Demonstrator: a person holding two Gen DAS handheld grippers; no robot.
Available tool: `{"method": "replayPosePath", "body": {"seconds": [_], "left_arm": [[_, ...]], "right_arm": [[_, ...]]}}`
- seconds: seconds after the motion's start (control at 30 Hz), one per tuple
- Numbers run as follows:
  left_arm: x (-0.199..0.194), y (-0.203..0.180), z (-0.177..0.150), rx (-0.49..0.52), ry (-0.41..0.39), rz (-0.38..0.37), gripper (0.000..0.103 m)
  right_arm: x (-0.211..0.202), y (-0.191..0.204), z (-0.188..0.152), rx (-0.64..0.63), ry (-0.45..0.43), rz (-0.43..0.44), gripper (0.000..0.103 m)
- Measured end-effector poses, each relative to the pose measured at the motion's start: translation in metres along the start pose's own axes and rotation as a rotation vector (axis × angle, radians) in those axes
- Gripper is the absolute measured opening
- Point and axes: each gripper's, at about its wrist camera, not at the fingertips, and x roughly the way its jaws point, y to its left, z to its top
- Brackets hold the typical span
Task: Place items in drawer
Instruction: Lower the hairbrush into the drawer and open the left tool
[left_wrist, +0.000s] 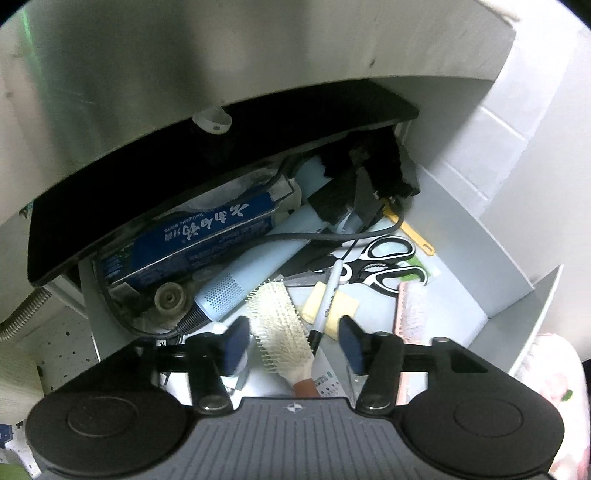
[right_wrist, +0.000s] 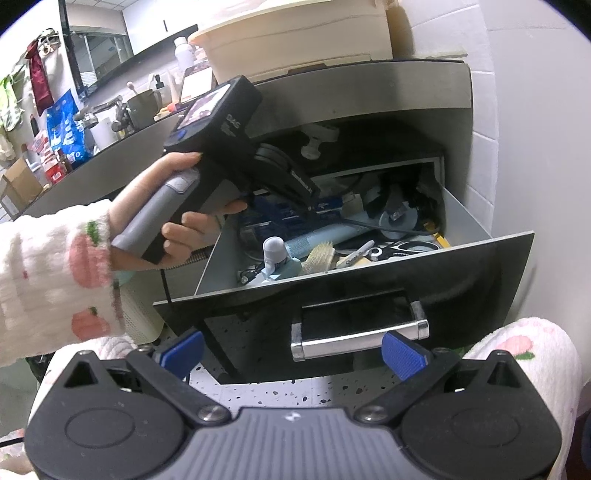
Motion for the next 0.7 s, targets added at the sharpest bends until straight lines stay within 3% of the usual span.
{"method": "replayPosePath", "body": {"seconds": [0.37, 0.5, 0.7], "left_arm": [[-0.056, -0.002, -0.018, -0.007, -0.086, -0.005, 0.080], [-0.078, -0.012, -0.028, 0.019, -0.131, 0.030, 0.085], [-0.099, -0.022, -0.046, 0.020, -0.142, 0.023, 0.086]], "right_arm": [[-0.001, 0.006, 0.002, -0.020, -0.010, -0.002, 0.103], [-0.002, 0.006, 0.002, -0.026, -0.022, -0.015, 0.103], [-0.004, 0.002, 0.003, -0.017, -0.034, -0.031, 0.103]]}}
